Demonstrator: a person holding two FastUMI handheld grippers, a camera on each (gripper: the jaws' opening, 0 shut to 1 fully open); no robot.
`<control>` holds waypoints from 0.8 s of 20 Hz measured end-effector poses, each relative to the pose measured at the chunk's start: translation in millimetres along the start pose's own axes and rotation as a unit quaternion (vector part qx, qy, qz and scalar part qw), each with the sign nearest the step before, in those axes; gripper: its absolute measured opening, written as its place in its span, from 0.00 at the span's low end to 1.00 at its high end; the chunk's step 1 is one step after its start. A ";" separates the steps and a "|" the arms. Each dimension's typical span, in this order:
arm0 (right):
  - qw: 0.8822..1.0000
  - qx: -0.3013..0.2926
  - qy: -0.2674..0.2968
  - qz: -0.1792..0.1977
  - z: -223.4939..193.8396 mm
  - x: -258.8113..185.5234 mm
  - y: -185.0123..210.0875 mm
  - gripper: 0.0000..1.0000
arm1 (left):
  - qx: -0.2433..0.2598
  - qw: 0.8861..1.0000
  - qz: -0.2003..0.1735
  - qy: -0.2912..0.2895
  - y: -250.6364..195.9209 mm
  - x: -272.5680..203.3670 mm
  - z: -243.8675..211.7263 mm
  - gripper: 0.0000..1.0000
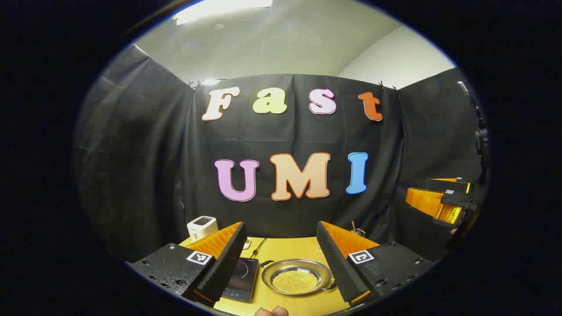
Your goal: First push the handle of the pot to place it horizontally, then grasp the pot with both hands and set it on the induction cooktop.
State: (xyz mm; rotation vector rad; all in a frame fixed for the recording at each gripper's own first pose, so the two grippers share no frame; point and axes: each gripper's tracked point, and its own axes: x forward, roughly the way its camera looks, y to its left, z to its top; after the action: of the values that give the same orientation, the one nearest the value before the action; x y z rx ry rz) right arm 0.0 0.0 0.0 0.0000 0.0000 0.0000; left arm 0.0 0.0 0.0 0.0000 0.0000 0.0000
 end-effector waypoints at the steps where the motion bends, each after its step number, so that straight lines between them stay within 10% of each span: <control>1: 1.000 0.005 -0.002 0.004 3.1 1.2 0.9 0.99 | 0.000 1.000 0.005 -0.003 0.0 0.2 2.7 0.96; 16: 0.999 0.014 0.003 0.034 -2.3 14.9 -17.6 0.99 | 0.003 0.999 0.050 -0.010 -7.9 -5.2 13.5 0.97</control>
State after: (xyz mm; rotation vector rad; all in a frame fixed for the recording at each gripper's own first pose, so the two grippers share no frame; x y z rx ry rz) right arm 14.9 -17.6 -2.3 0.0282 0.0051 0.0675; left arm -5.2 -7.9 13.5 0.0063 -0.0209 0.1006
